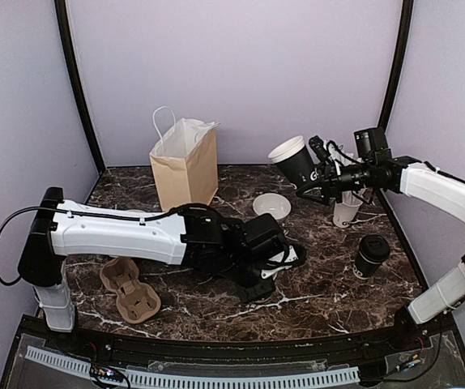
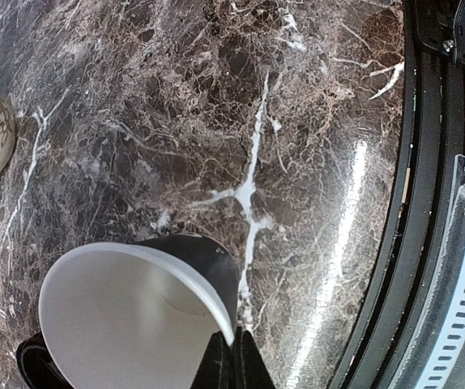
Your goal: Pack the takeout coffee
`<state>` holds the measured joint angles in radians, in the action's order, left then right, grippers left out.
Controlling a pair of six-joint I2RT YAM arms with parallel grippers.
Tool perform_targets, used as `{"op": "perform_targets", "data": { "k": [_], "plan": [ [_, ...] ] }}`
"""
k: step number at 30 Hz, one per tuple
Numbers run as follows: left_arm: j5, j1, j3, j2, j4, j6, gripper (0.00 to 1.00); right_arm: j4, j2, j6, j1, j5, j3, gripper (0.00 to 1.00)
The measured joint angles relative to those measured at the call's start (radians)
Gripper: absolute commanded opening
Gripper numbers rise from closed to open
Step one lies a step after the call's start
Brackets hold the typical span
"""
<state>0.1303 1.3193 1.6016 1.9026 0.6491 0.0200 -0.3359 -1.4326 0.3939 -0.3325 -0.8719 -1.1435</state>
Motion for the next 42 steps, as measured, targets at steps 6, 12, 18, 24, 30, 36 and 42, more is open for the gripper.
{"op": "perform_targets", "data": {
  "k": [6, 12, 18, 24, 30, 36, 42],
  "plan": [
    [0.016, 0.006, 0.000, 0.037, -0.012, 0.021, 0.32, 0.000, 0.000, -0.003, 0.000, 0.000, 0.019, 0.56],
    [0.024, 0.008, 0.033, 0.039, 0.000, 0.024, 0.51, 0.007, 0.000, -0.003, 0.000, 0.000, 0.019, 0.56],
    [0.021, 0.008, 0.104, -0.046, 0.004, 0.036, 0.56, 0.002, 0.000, -0.003, 0.000, 0.000, 0.021, 0.56],
    [0.021, -0.070, 0.213, -0.212, -0.049, 0.028, 0.63, -0.016, 0.005, -0.004, -0.002, 0.000, 0.032, 0.56],
    [-0.033, -0.243, 0.244, -0.244, -0.146, 0.005, 0.68, -0.054, 0.031, -0.006, -0.031, 0.000, 0.035, 0.56],
    [-0.231, -0.349, 0.282, -0.159, -0.173, -0.006, 0.68, -0.097, 0.036, -0.007, -0.079, 0.000, 0.035, 0.56],
    [-0.406, -0.358, 0.320, -0.099, -0.176, -0.006, 0.62, -0.123, 0.038, -0.006, -0.090, 0.000, 0.034, 0.70]
  ]
}}
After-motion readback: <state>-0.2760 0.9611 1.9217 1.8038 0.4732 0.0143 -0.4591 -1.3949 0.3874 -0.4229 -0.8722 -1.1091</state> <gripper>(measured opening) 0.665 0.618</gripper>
